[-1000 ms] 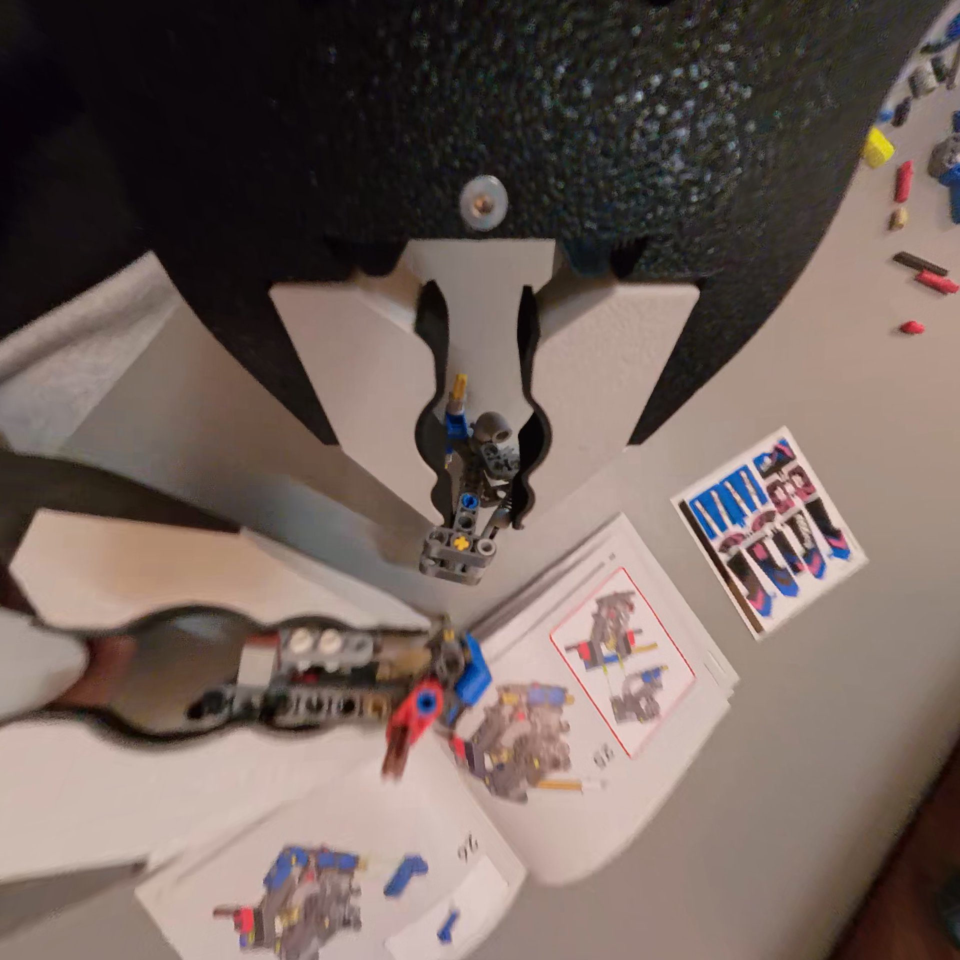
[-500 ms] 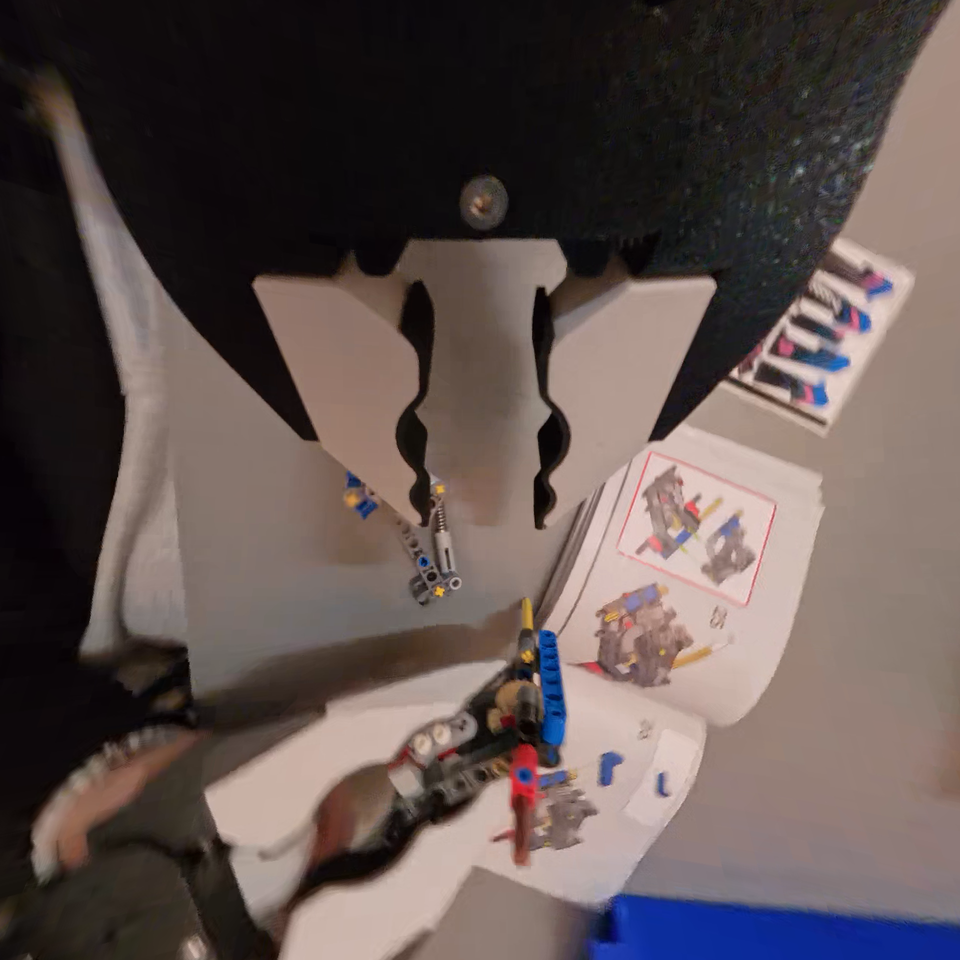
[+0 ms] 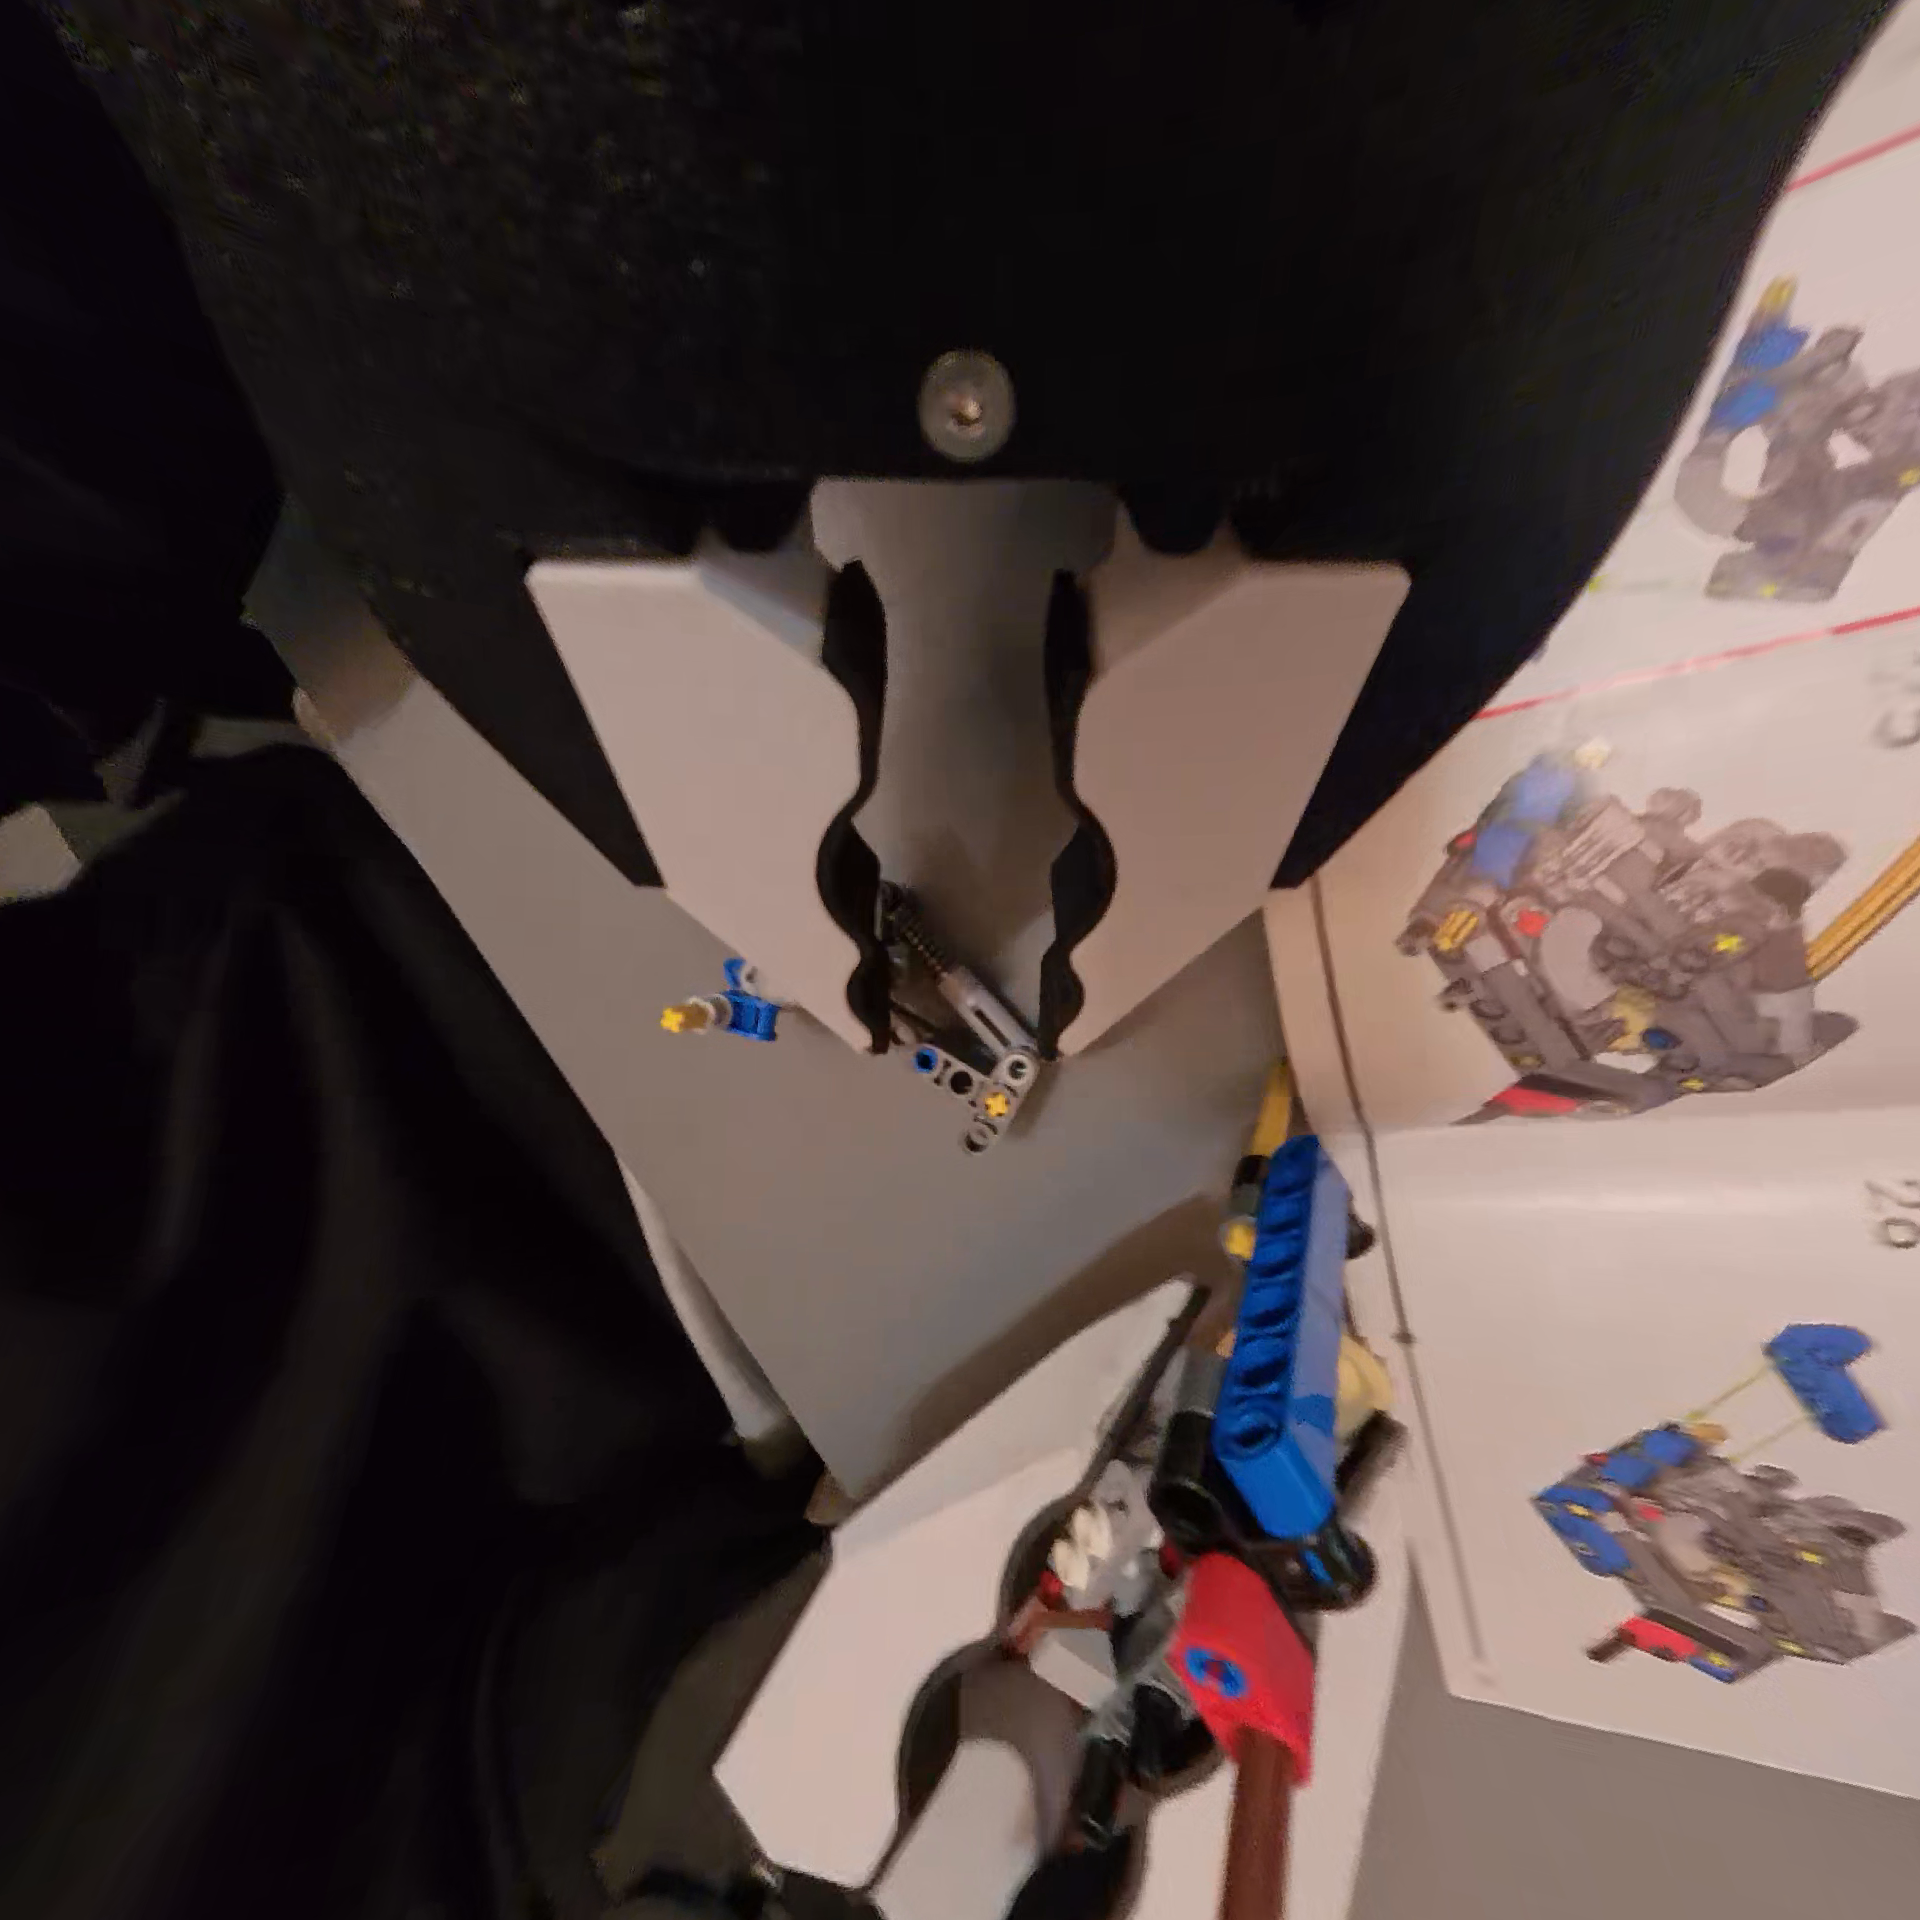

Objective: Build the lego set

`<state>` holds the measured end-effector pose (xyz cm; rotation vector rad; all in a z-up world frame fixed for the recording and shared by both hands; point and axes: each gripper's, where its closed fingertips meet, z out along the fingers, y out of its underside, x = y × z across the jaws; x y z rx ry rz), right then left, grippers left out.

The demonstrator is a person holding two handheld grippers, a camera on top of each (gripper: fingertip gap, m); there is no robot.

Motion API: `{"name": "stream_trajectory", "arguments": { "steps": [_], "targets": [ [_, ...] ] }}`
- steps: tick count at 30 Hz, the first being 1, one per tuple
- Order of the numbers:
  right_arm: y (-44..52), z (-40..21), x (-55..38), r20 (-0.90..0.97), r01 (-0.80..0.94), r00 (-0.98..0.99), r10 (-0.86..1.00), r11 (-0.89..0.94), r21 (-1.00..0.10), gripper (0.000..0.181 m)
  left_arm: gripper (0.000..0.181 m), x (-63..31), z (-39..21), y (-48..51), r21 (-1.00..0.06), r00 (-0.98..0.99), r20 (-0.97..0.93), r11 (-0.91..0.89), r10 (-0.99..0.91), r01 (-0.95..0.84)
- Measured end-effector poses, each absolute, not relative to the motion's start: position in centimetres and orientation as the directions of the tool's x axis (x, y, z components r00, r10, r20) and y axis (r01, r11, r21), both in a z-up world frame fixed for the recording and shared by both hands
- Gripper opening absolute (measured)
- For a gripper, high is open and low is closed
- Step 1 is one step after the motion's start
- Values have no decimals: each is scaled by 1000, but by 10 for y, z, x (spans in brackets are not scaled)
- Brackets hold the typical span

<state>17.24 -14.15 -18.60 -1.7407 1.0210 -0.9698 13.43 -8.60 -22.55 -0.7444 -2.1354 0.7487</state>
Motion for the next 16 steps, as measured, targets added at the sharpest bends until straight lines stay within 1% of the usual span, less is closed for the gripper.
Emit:
{"name": "stream_trajectory", "arguments": {
  "steps": [1, 6, 8, 9, 11, 14, 16],
  "targets": [
    [-142, -186, 172, 188, -234, 359, -914, -283, -930, 21, 27, 134, -226, -85, -697, -543, 462, 666, 701, 267],
    [-141, -186, 173, 188, -235, 361, -914, -284, -930, 21, 35, 128, -231, -88, -725, -495, 464, 636, 734, 264],
    [-142, -186, 173, 185, -236, 361, -914, -282, -930, 21, 31, 127, -234, -88, -715, -494, 467, 642, 733, 276],
    [-142, -186, 173, 185, -236, 361, -914, -281, -930, 21, 26, 126, -234, -88, -719, -496, 457, 635, 739, 283],
    [-141, -186, 173, 190, -234, 362, -913, -286, -929, 21, 25, 125, -233, -87, -737, -502, 416, 605, 758, 301],
    [-140, -187, 174, 199, -231, 361, -911, -294, -927, 21, 24, 128, -231, -92, -748, -589, 361, 602, 723, 280],
    [-140, -187, 174, 200, -231, 360, -911, -294, -927, 21, 23, 134, -233, -95, -724, -705, 334, 649, 625, 232]
  ]
}}
